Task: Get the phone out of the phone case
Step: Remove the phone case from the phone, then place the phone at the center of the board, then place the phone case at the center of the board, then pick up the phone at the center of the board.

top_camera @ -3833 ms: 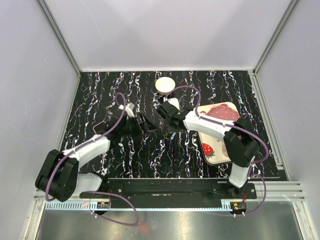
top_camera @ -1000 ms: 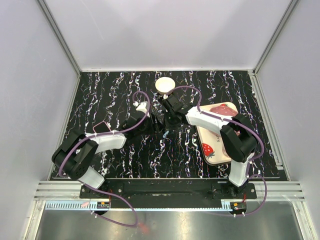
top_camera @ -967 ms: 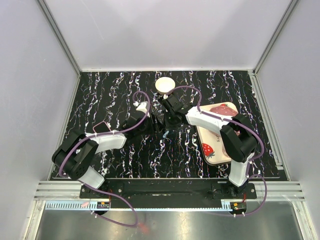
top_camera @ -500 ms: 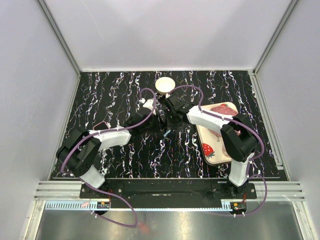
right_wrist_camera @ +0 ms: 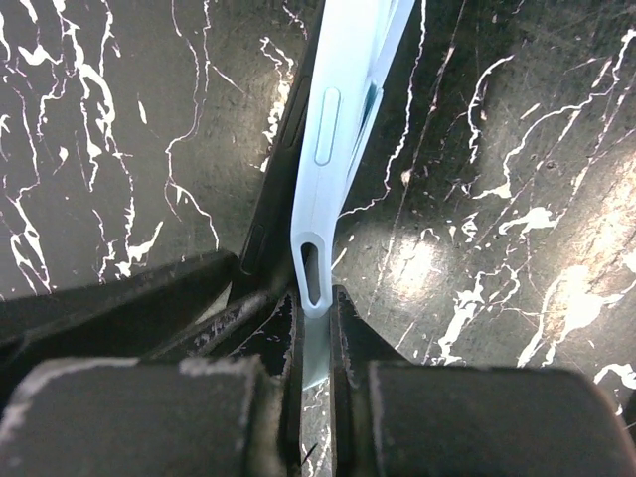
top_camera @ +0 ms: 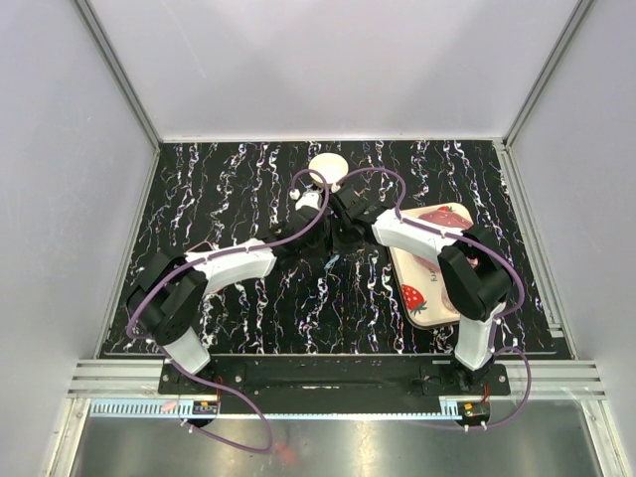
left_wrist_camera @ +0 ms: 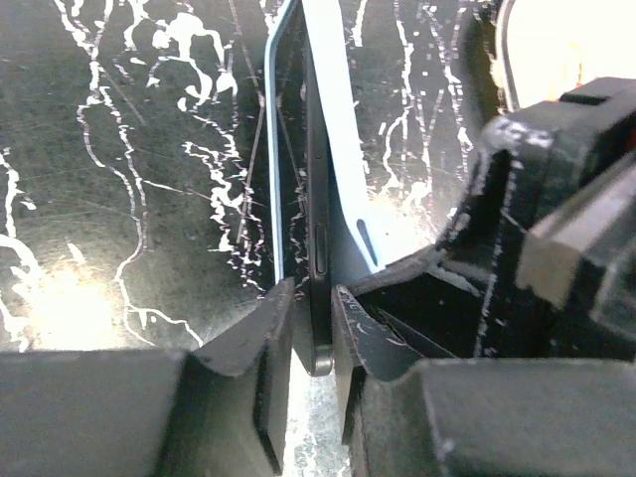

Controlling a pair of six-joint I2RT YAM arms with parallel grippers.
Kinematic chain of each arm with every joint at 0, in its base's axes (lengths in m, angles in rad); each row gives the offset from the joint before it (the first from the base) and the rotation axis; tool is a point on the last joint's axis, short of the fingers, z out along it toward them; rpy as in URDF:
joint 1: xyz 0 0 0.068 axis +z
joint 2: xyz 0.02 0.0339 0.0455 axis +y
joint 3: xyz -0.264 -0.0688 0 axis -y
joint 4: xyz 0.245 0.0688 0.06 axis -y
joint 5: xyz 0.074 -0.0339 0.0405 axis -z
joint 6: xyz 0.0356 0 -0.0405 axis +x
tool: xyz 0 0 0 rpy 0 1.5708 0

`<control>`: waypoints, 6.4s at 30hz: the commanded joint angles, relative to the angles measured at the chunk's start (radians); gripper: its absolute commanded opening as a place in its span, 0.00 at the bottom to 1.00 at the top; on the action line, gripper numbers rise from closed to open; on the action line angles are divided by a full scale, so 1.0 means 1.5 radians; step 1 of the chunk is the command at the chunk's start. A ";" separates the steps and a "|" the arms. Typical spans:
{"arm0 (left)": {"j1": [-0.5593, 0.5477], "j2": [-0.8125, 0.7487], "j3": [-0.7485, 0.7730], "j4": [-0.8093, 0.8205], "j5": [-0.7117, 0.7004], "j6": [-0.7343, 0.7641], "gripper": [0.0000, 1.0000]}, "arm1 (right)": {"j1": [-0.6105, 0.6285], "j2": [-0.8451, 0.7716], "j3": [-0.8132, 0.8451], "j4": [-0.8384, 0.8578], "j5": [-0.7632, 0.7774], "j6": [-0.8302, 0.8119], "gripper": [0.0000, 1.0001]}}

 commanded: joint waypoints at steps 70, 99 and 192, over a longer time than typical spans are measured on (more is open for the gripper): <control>0.329 -0.196 -0.022 -0.064 0.271 -0.005 0.00 | -0.209 -0.245 -0.110 0.092 -0.143 -0.063 0.00; 0.439 0.193 0.167 0.126 0.418 -0.118 0.00 | -0.468 0.152 0.199 0.175 -0.287 0.053 0.00; 0.458 -0.084 -0.109 -0.270 0.096 -0.120 0.57 | -0.441 -0.188 -0.128 0.135 -0.262 -0.014 1.00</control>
